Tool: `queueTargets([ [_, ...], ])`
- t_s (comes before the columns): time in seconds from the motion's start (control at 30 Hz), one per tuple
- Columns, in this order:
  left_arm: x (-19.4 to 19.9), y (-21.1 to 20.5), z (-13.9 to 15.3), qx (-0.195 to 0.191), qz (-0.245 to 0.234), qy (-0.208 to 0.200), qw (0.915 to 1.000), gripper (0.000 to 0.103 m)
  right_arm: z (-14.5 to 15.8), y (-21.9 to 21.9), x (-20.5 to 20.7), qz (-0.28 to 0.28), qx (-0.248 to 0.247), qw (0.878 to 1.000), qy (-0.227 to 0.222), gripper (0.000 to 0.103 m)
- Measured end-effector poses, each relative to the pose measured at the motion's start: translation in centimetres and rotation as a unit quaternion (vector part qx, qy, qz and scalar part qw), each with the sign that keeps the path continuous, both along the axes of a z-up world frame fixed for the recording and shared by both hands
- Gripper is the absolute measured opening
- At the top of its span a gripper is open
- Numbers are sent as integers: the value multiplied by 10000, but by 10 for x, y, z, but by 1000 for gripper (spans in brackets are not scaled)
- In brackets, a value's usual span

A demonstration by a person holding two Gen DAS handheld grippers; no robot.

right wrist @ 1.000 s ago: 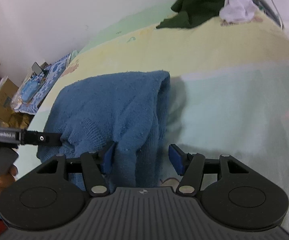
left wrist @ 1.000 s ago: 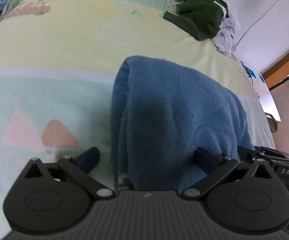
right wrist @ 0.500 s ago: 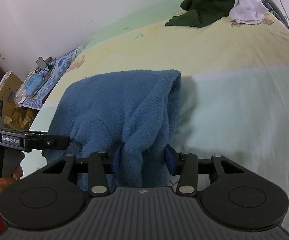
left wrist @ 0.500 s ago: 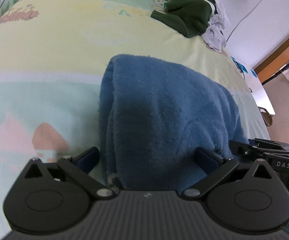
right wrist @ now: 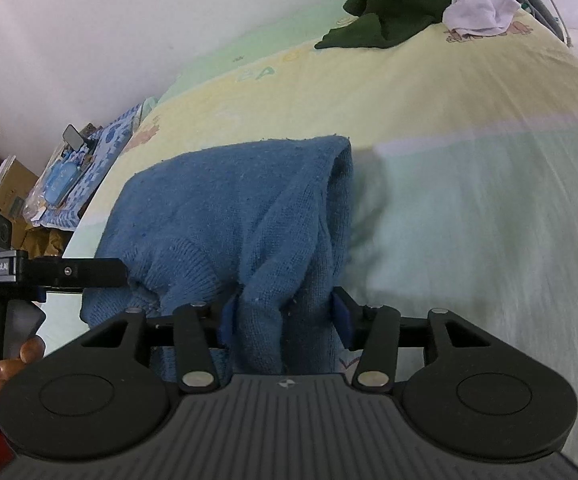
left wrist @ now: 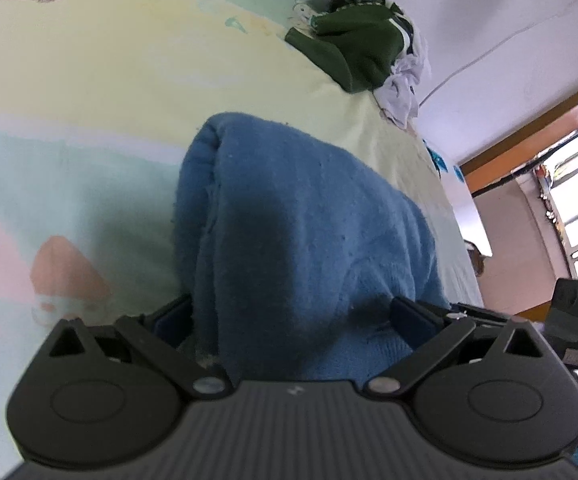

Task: Fold clothes
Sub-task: 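Hold the folded blue sweater bundle edge closed with both grippers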

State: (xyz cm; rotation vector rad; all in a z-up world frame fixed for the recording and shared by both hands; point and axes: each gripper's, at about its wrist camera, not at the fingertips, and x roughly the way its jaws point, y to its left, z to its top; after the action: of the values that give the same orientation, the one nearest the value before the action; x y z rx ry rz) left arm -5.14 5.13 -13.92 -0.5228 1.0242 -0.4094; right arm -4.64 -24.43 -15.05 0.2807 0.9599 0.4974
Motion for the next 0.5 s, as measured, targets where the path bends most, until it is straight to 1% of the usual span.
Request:
queueTargets([
  [0.03, 0, -2, 1, 36, -48, -10, 10000, 101, 0, 0, 0, 5, -20, 10000, 1, 50],
  [0.2, 3, 9, -3, -290, -192, 42, 9994, 101, 2, 0, 2, 26, -57, 9999, 98, 50],
  [0.27, 9, 11, -4, -364, -302, 125, 9988, 101, 3, 0, 5, 63, -38, 9998, 211, 47],
  [0.33, 14, 6, -2, -200, -463, 109, 9987, 100, 6, 5, 7, 114, -144, 9996, 199, 46],
  [0.43, 11, -8, 1, 233, -600, -52, 9979, 101, 8, 13, 6, 151, -347, 9992, 106, 46],
  [0.5, 8, -14, 1, 440, -651, -164, 9968, 102, 10, 15, 3, 112, -427, 9990, 59, 44],
])
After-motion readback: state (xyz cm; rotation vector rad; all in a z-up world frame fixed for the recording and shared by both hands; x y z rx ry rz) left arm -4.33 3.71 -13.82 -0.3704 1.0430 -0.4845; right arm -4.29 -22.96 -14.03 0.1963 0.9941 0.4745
